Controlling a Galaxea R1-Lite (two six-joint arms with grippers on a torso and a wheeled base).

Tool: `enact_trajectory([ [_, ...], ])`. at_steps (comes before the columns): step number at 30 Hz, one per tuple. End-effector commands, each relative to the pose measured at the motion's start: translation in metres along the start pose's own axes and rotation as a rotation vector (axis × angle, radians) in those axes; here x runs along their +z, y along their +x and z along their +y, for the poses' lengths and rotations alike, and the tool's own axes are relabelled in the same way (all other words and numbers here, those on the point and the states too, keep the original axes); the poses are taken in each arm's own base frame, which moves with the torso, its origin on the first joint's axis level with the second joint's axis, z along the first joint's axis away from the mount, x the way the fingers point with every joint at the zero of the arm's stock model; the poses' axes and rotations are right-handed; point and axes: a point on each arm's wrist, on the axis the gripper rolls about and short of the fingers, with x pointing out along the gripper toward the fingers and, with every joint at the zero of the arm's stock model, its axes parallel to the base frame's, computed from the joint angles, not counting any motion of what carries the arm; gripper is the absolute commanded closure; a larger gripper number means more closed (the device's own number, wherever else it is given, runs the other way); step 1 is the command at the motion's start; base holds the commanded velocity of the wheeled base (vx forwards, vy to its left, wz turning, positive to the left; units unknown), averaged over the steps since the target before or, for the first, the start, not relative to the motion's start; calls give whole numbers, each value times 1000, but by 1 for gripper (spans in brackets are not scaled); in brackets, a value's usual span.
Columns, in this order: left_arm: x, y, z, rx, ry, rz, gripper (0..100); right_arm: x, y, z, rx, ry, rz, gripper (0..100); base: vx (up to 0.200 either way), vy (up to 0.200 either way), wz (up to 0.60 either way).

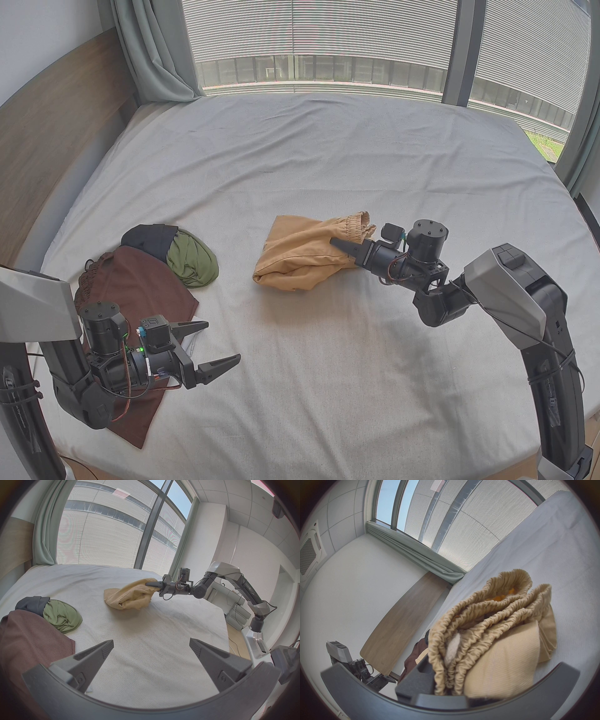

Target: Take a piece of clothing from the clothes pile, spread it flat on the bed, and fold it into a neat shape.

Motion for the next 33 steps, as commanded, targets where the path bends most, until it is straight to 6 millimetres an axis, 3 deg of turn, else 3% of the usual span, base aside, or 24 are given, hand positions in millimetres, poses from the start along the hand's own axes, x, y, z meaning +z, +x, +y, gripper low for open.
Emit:
enact_trajectory([
  [1, 0, 0, 0, 0, 0, 1, 0, -15, -12, -6, -31, 18, 24, 100, 0, 0, 0],
  [7, -1, -1, -1, -3, -3, 4, 0, -37, -22, -8, -53, 32, 39, 100, 0, 0, 0],
  [23, 0, 0, -2, -6, -1, 3, 0, -72, -41, -14, -130, 76, 76, 100, 0, 0, 0],
  [33, -1, 1, -2, -8, -2, 6, 0, -75, -41, -15, -128, 75, 76, 100, 0, 0, 0],
])
